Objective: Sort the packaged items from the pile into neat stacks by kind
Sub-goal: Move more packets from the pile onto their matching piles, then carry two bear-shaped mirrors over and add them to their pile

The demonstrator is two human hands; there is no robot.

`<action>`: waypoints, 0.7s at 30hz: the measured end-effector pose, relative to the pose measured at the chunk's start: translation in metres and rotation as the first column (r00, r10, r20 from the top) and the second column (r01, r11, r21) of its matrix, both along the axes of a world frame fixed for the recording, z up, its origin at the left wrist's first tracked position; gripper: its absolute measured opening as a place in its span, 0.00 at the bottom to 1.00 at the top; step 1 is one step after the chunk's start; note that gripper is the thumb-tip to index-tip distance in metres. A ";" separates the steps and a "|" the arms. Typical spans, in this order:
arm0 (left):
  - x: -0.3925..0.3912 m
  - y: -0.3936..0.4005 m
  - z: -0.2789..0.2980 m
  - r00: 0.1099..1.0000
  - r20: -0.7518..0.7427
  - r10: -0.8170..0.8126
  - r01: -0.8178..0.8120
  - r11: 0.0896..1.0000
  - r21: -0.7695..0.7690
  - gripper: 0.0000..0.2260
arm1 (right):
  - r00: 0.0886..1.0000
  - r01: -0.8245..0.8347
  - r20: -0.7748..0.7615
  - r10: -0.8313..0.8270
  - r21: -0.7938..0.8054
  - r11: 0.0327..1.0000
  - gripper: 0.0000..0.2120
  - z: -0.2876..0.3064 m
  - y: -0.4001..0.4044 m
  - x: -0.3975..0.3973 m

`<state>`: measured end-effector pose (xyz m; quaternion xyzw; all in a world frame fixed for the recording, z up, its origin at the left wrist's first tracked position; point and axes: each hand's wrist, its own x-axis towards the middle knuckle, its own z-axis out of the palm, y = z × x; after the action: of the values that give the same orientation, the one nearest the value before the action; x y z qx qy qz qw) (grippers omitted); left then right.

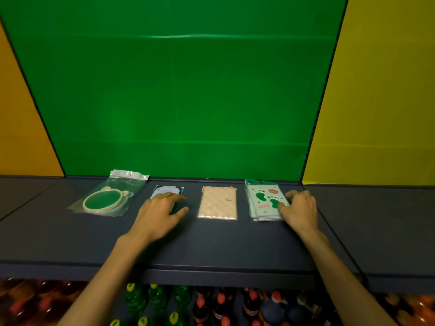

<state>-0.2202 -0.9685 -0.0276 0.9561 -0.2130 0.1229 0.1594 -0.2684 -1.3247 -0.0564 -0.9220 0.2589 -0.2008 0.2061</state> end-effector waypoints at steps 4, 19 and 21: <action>0.000 0.018 0.001 1.000 0.008 0.026 -0.026 1.000 0.016 0.20 | 0.986 -0.163 0.018 0.166 -0.109 0.981 0.19 0.011 0.031 0.003; -0.013 0.209 0.009 0.979 0.072 0.189 -0.195 0.976 0.094 0.22 | 0.775 -0.614 0.027 0.632 -0.208 0.762 0.18 0.024 0.304 0.037; -0.016 0.248 0.009 0.974 0.069 0.215 -0.221 0.969 0.106 0.23 | 0.748 -0.644 0.037 0.663 -0.200 0.738 0.18 0.025 0.347 0.040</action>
<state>-0.2360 -0.7210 -0.0190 0.9773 -0.1176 0.1544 0.0846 -0.2280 -0.9776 -0.0310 -0.9565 -0.1111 -0.1860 0.1956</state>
